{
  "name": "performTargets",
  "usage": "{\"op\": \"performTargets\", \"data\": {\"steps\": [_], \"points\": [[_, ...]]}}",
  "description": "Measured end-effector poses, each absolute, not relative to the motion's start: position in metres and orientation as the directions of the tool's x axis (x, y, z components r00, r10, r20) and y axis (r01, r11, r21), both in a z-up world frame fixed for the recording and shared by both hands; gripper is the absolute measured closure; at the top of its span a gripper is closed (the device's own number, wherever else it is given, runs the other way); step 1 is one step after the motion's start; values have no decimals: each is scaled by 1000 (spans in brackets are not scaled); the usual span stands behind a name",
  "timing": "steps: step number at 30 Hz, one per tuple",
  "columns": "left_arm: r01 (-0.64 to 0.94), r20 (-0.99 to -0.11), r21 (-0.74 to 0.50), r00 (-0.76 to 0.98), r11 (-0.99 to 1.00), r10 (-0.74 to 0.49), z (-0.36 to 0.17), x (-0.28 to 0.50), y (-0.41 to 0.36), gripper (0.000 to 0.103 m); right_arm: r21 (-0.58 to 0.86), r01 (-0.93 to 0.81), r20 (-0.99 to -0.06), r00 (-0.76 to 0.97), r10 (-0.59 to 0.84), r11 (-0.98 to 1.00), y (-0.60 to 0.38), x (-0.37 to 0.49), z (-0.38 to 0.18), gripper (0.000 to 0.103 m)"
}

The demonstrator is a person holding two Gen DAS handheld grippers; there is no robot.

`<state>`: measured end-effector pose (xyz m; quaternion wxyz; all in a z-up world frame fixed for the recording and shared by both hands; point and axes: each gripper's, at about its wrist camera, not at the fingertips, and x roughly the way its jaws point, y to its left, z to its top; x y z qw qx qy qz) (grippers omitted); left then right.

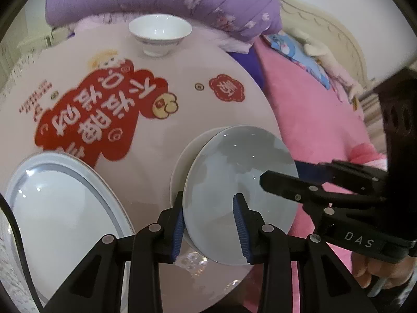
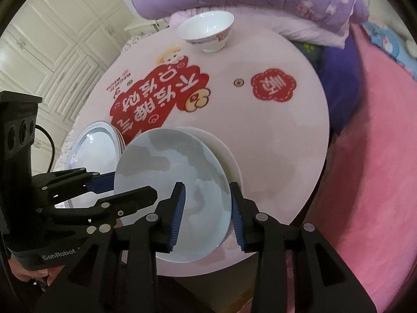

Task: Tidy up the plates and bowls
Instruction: 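Open both tools and lift them off the stacked bowls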

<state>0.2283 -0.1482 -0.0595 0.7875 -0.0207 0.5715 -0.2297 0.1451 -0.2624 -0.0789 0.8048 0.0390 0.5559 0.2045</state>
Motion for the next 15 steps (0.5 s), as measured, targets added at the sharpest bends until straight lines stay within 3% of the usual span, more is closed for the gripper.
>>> {"op": "performTargets", "data": {"steps": [4,10,12,15], "points": [[351,-892,-274,255,895,-373,-56,224,-151,65,188,-285,-886,364,288,940,-264,143,-74,45],[370,-885,-274,265,888,-383,-48,225,-148,47,233,-260,-883,346,316,937,-279,146,-83,36],[348,-886,-244,301,905,-354,-43,229,-142,15,275,-250,-868,352,352,928,-284,148,-82,29],[324,-879,-221,342,920,-331,-38,234,-132,9,314,-220,-843,383,378,923,-293,153,-77,9]]}}
